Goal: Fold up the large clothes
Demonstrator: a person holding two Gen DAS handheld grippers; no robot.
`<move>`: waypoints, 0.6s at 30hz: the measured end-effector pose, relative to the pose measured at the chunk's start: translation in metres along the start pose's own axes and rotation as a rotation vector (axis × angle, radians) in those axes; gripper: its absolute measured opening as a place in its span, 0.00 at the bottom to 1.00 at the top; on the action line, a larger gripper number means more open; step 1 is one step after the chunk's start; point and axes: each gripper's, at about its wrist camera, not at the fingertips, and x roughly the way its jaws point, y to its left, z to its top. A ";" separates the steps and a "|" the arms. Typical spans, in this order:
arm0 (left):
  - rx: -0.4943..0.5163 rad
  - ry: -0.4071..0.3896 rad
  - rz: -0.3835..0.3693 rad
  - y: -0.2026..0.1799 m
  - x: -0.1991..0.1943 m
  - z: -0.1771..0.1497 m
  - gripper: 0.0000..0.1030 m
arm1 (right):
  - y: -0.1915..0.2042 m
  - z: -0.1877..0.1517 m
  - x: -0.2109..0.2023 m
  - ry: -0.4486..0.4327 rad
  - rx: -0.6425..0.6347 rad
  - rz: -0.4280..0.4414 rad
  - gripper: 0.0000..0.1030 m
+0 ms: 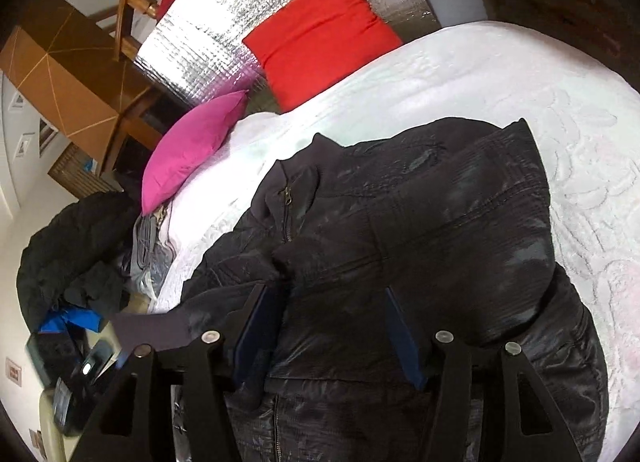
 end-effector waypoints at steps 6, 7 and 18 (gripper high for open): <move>-0.055 0.057 -0.057 -0.002 0.025 -0.010 0.79 | 0.002 -0.003 0.006 0.076 -0.009 0.104 0.61; -0.031 0.061 -0.053 -0.008 0.027 -0.013 0.79 | 0.003 -0.004 0.007 0.091 -0.006 0.127 0.61; 0.111 -0.053 0.198 -0.006 -0.012 -0.012 0.79 | -0.014 -0.016 0.011 0.191 -0.033 0.030 0.64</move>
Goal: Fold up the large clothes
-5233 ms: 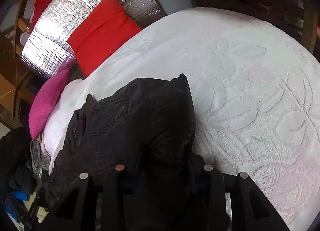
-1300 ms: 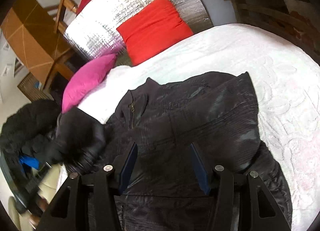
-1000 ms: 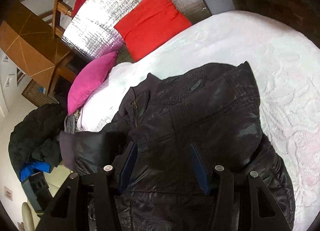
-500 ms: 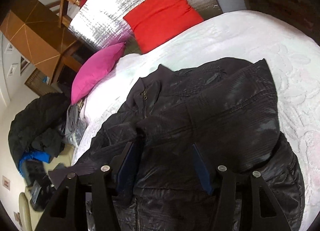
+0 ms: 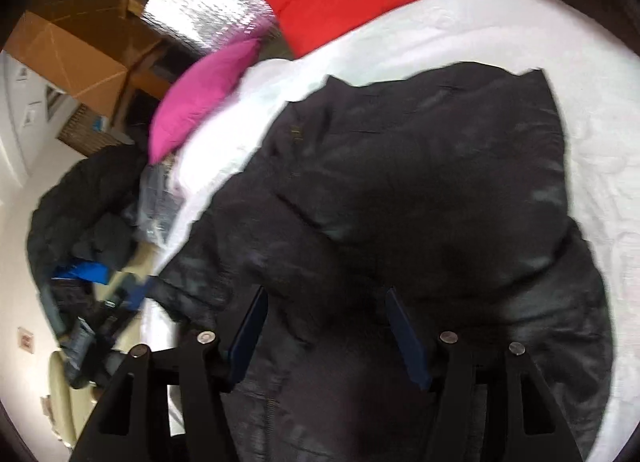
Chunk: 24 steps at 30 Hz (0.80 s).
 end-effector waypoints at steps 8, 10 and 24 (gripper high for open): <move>0.002 0.048 0.164 0.031 0.010 -0.001 0.79 | -0.035 -0.009 0.015 0.133 0.066 0.127 0.64; 0.010 0.073 0.186 0.034 0.014 -0.003 0.79 | -0.028 -0.014 0.020 0.182 0.021 0.131 0.64; -0.013 0.112 0.293 0.026 -0.002 -0.032 0.79 | 0.024 -0.054 0.039 0.193 -0.334 -0.112 0.60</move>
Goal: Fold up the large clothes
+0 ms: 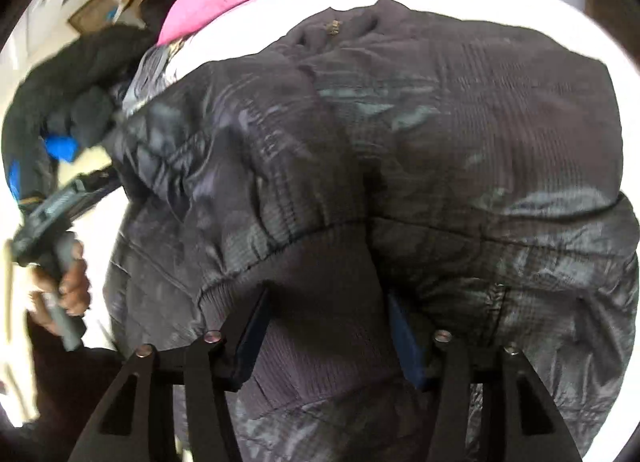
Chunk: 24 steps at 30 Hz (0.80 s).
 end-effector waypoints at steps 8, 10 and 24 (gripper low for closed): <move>0.098 -0.059 0.036 0.005 -0.046 -0.032 0.79 | 0.014 -0.022 0.002 -0.093 0.030 -0.050 0.66; 0.102 -0.059 0.060 0.009 -0.045 -0.033 0.79 | 0.027 -0.028 0.002 -0.108 0.006 -0.099 0.44; -0.008 -0.087 0.115 0.037 -0.023 -0.005 0.79 | 0.015 0.004 -0.065 -0.275 0.026 -0.241 0.19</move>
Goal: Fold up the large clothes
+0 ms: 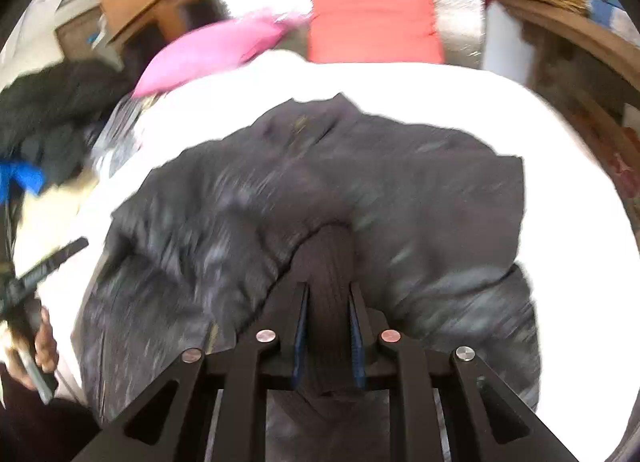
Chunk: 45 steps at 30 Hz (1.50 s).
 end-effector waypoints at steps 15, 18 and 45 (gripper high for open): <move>0.073 0.094 0.012 -0.028 0.064 0.025 0.79 | -0.162 0.056 0.039 -0.051 0.571 0.193 0.18; 0.054 0.119 -0.002 -0.028 0.068 0.023 0.79 | -0.153 0.049 0.025 -0.053 0.527 0.238 0.32; 0.120 0.033 -0.007 -0.038 0.047 0.024 0.79 | -0.084 0.050 -0.014 -0.212 0.272 0.068 0.09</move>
